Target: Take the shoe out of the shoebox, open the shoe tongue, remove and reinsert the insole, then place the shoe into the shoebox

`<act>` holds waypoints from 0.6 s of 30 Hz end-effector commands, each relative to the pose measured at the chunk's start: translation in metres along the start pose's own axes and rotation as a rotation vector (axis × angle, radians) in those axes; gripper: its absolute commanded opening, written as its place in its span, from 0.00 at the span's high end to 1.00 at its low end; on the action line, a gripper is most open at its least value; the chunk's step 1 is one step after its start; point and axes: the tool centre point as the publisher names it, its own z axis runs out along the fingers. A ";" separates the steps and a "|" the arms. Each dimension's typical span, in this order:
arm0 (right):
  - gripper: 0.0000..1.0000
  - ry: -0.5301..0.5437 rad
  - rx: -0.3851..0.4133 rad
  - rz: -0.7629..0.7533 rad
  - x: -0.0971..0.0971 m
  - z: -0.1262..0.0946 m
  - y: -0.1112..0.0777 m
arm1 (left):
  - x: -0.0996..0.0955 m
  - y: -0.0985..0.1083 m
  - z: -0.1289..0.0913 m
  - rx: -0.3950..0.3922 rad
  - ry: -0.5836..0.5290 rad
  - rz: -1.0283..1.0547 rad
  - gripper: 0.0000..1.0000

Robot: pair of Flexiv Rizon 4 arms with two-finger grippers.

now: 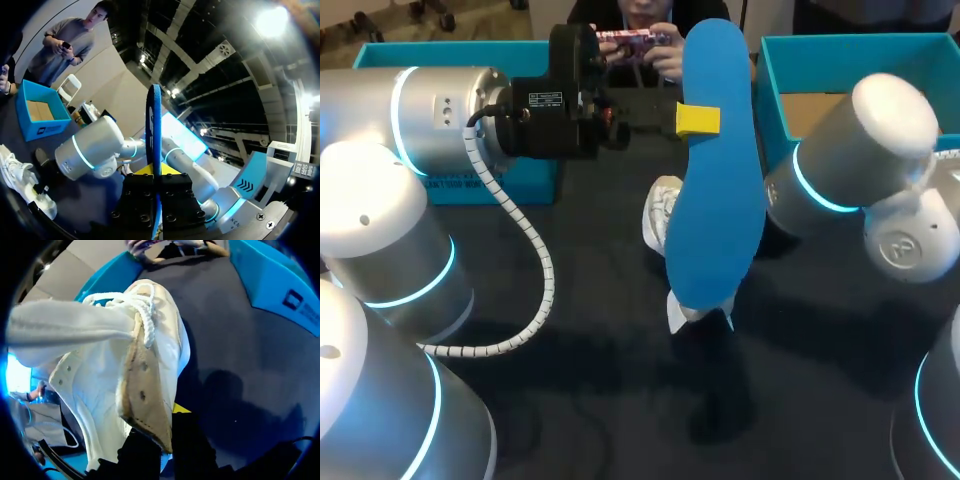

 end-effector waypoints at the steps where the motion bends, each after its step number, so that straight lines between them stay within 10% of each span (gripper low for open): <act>1: 1.00 0.003 -0.050 0.009 0.009 0.007 -0.006 | 0.000 0.001 0.000 0.002 0.001 0.000 1.00; 18: 1.00 -0.050 -0.039 0.185 0.018 0.034 -0.026 | 0.000 0.001 0.000 0.002 0.001 0.000 1.00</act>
